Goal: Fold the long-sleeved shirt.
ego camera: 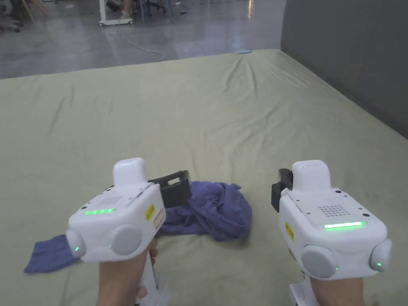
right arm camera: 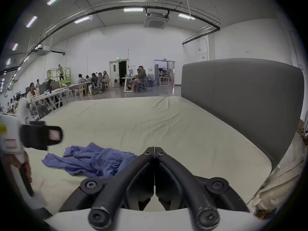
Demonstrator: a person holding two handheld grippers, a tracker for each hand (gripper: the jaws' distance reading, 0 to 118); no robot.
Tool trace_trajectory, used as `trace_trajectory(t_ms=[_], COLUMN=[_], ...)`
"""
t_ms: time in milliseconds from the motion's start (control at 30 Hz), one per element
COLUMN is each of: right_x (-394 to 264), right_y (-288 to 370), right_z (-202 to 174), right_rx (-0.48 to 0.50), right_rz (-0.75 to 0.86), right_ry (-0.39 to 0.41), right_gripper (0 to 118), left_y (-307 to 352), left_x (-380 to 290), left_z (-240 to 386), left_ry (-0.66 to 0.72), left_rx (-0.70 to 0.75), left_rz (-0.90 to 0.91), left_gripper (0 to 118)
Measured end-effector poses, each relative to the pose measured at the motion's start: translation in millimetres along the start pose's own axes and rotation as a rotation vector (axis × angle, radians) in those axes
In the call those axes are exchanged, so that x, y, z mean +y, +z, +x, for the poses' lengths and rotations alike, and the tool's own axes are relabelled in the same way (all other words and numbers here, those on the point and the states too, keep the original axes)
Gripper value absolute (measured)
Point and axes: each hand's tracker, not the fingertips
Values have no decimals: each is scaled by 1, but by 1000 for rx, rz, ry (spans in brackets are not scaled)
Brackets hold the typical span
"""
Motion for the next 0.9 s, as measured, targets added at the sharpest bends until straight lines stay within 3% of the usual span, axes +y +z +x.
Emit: trace_trajectory(t_ms=[67, 100, 167, 200, 300, 467, 667, 700, 733, 800, 833, 900], right_x=[0, 1, -1, -1, -2, 5, 5, 3, 1, -2, -3, -5], right_y=[3, 5, 7, 8, 11, 15, 14, 12, 10, 6, 3, -2], right_z=[-10, -14, -22, -28, -41, -52, -54, -53, -53, -53, -52, -50], right_rx=[36, 46, 76, 78, 79, 85, 80, 80, 82, 84, 82, 85], right_rz=[-2, -5, -9, -13, -9, 2, -1, -7, -15, -30, -37, -50], right_ry=[6, 8, 16, 20, 29, -7, 15, 15, 17, 25, 27, 23], right_gripper=[0, 0, 0, 0, 0, 0, 0, 0, 0, 0, 0, 0], left_y=[37, 57, 81, 93, 96, 90, 81, 75, 64, 36, 18, -25], left_x=[-7, -10, -22, -30, -45, -57, -41, -38, -33, -24, -24, -27], left_z=[-15, -21, -34, -42, -77, -99, -74, -73, -74, -81, -86, -101], left_ry=[2, -13, -32, -26, 75, 69, 41, 38, 30, 61, 98, 137], left_rx=[79, 112, 202, 233, 208, 186, 145, 150, 152, 118, 103, 58], left_rz=[68, 77, 49, 34, -107, -113, -92, -81, -99, -213, -285, -267], left_gripper=[110, 84, 19, 3, 0, 0, 0, 1, 23, 112, 118, 118])
